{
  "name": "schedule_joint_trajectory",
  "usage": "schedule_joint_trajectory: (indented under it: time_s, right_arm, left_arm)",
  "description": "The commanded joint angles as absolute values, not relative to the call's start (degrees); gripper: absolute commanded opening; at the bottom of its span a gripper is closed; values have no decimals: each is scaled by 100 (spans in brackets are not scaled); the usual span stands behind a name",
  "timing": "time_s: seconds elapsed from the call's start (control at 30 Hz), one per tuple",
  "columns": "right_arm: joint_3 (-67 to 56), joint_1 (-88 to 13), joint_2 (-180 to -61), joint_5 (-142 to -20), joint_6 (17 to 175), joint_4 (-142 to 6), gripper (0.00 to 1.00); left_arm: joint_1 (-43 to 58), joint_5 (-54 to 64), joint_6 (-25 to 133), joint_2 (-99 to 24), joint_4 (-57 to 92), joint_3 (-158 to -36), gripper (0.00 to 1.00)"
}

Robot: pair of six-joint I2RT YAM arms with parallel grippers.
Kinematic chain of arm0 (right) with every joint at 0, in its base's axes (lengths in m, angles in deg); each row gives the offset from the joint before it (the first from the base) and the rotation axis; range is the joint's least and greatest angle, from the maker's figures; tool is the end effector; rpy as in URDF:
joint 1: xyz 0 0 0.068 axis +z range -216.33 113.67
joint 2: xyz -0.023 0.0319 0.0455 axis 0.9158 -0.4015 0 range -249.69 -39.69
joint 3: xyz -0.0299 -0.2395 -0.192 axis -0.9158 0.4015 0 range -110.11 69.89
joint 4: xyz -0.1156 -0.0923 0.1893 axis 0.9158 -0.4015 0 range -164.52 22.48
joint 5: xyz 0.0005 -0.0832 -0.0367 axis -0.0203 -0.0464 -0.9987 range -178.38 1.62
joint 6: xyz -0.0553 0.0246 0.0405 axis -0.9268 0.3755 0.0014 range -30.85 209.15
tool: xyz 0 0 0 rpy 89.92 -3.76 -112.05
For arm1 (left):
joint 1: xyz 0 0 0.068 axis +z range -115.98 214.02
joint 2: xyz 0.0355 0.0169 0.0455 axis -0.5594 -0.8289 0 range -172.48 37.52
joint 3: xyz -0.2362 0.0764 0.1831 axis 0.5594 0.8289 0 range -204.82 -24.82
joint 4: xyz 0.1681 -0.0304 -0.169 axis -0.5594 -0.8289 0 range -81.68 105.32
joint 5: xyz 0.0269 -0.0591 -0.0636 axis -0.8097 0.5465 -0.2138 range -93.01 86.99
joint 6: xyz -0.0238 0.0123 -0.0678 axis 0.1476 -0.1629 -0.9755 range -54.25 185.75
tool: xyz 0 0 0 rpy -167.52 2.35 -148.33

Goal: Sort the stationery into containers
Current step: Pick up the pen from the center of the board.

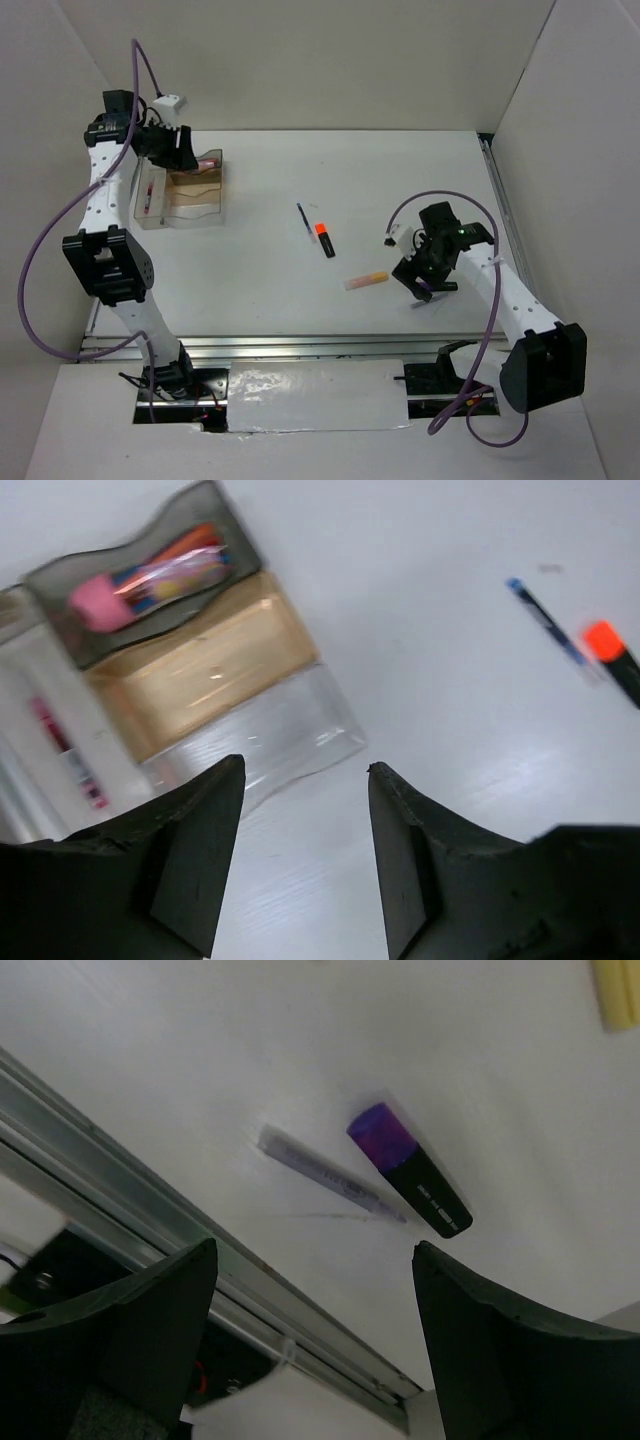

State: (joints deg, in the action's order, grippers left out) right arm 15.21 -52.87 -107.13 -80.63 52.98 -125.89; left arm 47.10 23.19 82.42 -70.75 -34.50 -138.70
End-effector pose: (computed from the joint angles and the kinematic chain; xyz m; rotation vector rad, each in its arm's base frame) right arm 0.1712 0.0494 0.2737 -1.1996 2.5204 0.0941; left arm 0.4167 0.0694 0.3910 0.2912 2.2412 -0.2618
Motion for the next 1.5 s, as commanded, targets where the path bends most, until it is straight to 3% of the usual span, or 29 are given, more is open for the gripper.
schedule_joint_trajectory:
  time_s: [0.0,0.3,0.8,1.47]
  right_arm:
    - [1916,-5271,-10473,-8469,3855,-12817,84]
    - [2243,-4849,-10657,-8706,3211,-12034,83]
    - [2681,-3654,-11220,-8803,3070,-11656,70]
    - [3569,-3486,-11563,-9392,2464,-10743,64]
  left_arm:
    - [4580,3432,8544,-7216,-4091,-13697,63]
    - [4324,3611,8474,-7094,-3996,-13354,63]
    - [4245,3777,8447,-7094,-3864,-13090,63]
    - [4245,3830,8421,-7006,-3759,-12932,62]
